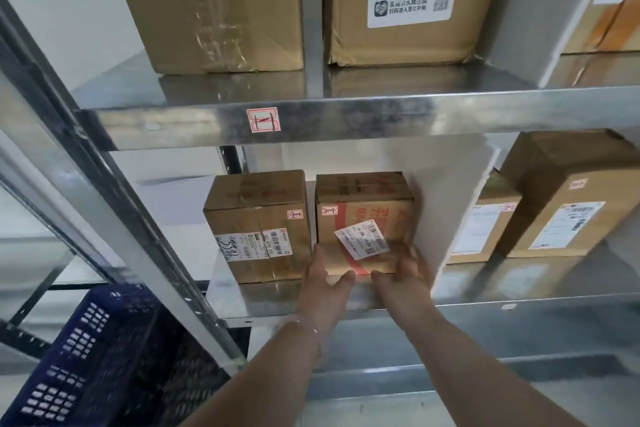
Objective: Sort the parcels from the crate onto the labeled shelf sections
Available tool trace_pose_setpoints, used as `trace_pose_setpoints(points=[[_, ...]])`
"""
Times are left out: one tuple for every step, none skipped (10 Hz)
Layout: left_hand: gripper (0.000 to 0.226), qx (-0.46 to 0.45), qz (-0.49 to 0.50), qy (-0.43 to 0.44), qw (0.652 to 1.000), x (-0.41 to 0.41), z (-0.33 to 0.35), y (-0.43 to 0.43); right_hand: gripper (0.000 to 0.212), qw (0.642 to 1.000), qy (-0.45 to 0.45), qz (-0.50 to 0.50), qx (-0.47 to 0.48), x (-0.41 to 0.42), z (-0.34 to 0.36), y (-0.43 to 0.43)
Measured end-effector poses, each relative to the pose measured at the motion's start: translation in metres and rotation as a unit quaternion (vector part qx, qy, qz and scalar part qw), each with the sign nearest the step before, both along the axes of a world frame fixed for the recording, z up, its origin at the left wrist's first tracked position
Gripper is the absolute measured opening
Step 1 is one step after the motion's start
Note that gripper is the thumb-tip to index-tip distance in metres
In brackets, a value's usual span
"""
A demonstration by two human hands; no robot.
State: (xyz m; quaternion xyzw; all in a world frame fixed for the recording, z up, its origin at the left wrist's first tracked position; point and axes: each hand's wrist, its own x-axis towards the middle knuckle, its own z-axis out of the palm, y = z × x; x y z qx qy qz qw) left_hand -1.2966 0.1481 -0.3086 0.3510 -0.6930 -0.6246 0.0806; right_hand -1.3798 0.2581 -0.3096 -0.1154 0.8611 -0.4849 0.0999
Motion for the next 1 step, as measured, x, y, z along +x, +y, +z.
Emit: trace_pose_setpoints(points=[[0.067, -0.011, 0.000, 0.008, 1.000, 0.0008, 0.0034, -0.0024, 0.079, 1.000, 0.007, 0.026, -0.007, 0.0018, -0.0049, 0.0022]])
